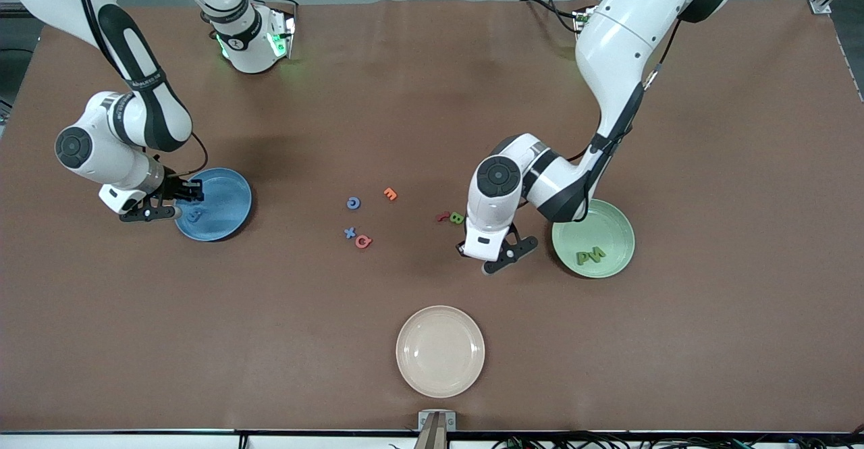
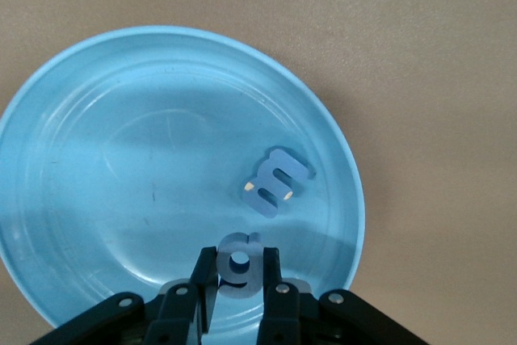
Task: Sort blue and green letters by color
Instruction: 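Drop g on the blue plate while the left gripper drops u on green plate, then grasp green B with the left gripper while the right gripper grasps blue x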
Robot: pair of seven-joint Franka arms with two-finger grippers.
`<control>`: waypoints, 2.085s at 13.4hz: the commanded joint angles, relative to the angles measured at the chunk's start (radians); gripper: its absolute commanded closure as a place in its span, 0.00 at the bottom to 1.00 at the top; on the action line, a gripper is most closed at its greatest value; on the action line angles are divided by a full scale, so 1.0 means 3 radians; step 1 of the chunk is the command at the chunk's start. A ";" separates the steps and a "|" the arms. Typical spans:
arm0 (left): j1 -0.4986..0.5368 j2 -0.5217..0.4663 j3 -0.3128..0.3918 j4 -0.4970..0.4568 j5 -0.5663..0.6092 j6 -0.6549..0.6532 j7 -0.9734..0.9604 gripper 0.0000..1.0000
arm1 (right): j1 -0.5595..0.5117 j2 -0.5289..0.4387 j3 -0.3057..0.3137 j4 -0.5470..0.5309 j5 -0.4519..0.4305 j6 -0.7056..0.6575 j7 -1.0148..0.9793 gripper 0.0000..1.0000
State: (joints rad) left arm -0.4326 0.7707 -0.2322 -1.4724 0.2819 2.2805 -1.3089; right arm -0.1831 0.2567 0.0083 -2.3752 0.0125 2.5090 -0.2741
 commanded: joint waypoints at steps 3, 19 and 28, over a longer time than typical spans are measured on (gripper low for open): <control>0.0357 -0.0329 -0.0019 -0.0133 0.0011 -0.0340 0.0369 1.00 | -0.0044 -0.0114 0.0064 -0.0080 -0.0037 -0.0018 0.0014 0.33; 0.1100 -0.0693 -0.0370 -0.0834 0.0001 -0.0356 0.0683 0.00 | 0.1627 0.0274 0.0090 0.0829 0.0025 -0.0346 0.2814 0.01; 0.0154 -0.0187 -0.0443 -0.0558 0.0006 0.0098 -0.1366 0.05 | 0.1914 0.0856 0.0100 0.1494 0.0050 -0.0346 0.1611 0.01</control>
State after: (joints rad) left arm -0.3576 0.6728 -0.3686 -1.6701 0.2810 2.2719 -1.6140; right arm 0.3865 0.4487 0.0438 -1.9925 0.0170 2.4190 0.3320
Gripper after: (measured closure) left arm 0.031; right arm 0.004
